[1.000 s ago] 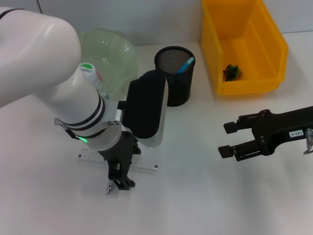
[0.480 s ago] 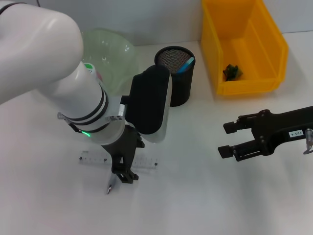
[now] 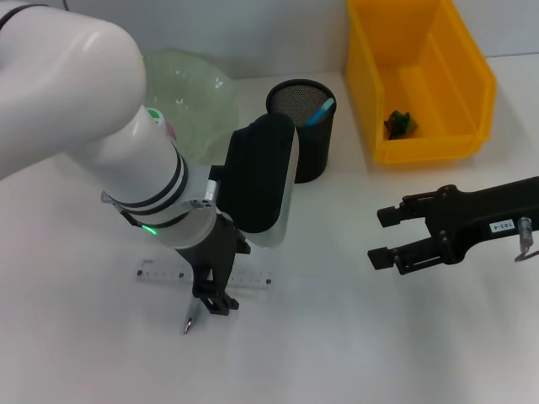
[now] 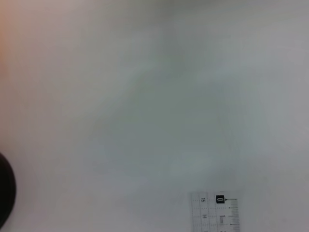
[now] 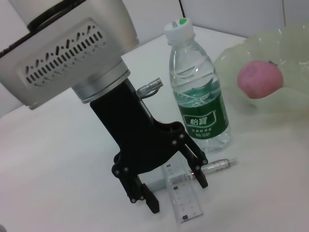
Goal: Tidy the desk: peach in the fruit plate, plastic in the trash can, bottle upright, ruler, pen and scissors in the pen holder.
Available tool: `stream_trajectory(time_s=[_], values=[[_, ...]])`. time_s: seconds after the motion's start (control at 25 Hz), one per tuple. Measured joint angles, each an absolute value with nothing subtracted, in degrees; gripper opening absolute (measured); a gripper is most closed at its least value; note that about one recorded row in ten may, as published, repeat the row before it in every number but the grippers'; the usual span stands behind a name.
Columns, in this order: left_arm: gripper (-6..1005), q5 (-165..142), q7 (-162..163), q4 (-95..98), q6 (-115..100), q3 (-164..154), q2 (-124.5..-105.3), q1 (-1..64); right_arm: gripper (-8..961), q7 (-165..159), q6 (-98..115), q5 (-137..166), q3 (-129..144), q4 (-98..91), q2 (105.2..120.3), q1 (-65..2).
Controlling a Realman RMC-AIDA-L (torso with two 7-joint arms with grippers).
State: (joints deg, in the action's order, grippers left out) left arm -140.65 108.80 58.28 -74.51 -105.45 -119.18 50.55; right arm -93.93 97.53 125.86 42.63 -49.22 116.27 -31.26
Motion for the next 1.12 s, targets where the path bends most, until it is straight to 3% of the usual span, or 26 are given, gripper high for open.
stream_trajectory(time_s=[1.12], values=[[796,-140.3,108.0,58.3,-75.2,-105.5,-119.18,50.2,818,-94.2,96.9,127.1,43.4,-49.1,116.91,-31.8]])
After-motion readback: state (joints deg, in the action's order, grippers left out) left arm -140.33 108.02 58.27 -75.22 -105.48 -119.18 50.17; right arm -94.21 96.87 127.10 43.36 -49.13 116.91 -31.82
